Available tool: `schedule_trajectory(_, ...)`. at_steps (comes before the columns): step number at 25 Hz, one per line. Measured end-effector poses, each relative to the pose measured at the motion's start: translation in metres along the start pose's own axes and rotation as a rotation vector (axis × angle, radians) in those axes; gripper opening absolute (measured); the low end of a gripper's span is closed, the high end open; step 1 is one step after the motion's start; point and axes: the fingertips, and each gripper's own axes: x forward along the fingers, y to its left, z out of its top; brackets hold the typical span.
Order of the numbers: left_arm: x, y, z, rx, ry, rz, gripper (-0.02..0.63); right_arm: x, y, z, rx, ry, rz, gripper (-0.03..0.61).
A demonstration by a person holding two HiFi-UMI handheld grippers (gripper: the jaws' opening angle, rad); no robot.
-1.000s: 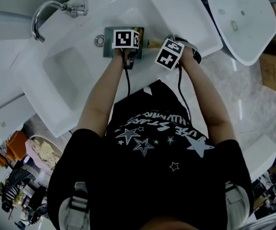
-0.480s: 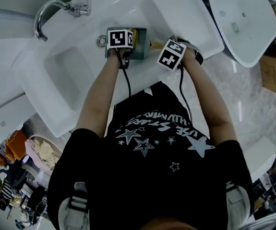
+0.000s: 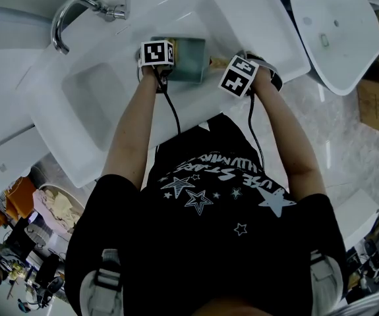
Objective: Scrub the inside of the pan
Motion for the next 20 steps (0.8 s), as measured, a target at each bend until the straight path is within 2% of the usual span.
schedule_trajectory(7, 0.003, 0.018, 0.000, 0.045, -0.001, 0.060, 0.051, 0.001, -0.001, 0.001, -0.001, 0.007, -0.007, 0.152)
schedule_trajectory(20, 0.002, 0.022, -0.004, 0.004, -0.004, 0.078, 0.051, 0.000, 0.000, 0.001, -0.011, -0.007, -0.023, 0.152)
